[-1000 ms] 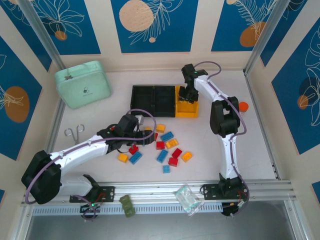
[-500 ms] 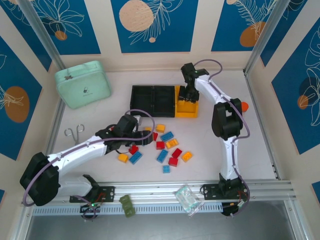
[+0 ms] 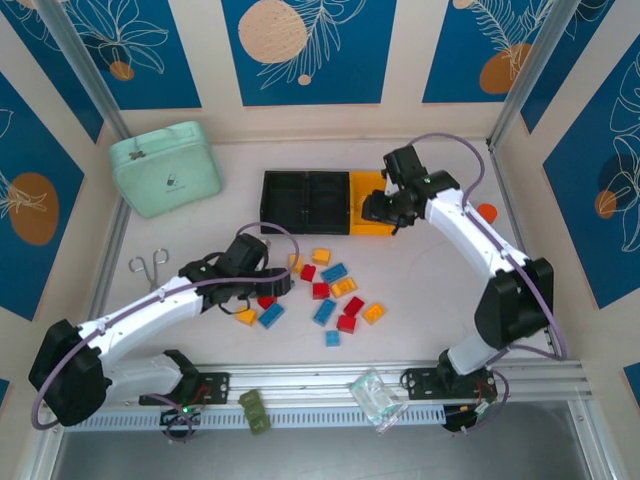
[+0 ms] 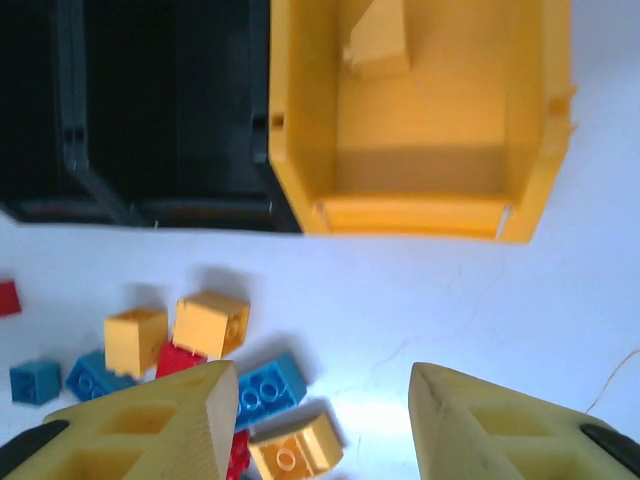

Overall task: Sort the legos into containers by color
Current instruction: Pick up the lego from the middle-left of the table.

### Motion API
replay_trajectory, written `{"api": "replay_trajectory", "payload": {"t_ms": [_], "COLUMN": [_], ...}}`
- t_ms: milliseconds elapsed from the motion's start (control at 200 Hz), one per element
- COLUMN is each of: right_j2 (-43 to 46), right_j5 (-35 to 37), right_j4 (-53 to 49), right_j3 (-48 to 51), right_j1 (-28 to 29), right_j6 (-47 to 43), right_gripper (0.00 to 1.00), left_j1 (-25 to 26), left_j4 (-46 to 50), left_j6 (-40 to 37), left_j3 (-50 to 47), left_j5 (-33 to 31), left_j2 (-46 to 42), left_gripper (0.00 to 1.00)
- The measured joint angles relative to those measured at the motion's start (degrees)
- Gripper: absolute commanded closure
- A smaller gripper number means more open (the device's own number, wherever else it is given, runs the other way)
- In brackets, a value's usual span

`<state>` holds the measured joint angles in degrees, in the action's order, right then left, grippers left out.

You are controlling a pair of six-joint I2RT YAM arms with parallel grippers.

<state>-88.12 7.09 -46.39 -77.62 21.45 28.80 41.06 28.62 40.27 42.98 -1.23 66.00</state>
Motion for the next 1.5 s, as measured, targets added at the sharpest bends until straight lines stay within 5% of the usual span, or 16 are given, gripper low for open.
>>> {"api": "replay_trajectory", "payload": {"t_ms": [375,770,1081,1256,1501], "right_j2": [22.1,23.4,22.6,22.6,22.0], "right_j5": [-8.3,-7.9,-6.2,-5.8,-5.5], "right_j4": [11.8,19.0,20.3,20.3,20.3], "right_j3": [25.2,31.7,32.7,32.8,32.7], "right_j1": [9.6,21.6,22.8,22.8,22.9], "right_j6": [2.4,6.5,8.7,9.0,9.0], "right_gripper": [0.45,0.43,0.44,0.43,0.44], "left_j1": [-9.6,-19.9,-22.4,-22.6,-22.8], "left_j4": [5.0,1.9,-1.5,-1.9,-2.0], "left_j6": [-0.2,-5.0,-8.7,-10.5,-11.9], "left_j3": [0.0,4.6,10.4,11.6,11.9], "left_j5": [-5.6,-9.8,-10.9,-10.8,-10.8], "left_j2": [0.7,16.1,27.6,28.9,29.0], "left_gripper": [0.24,0.16,0.34,0.49,0.56]}}
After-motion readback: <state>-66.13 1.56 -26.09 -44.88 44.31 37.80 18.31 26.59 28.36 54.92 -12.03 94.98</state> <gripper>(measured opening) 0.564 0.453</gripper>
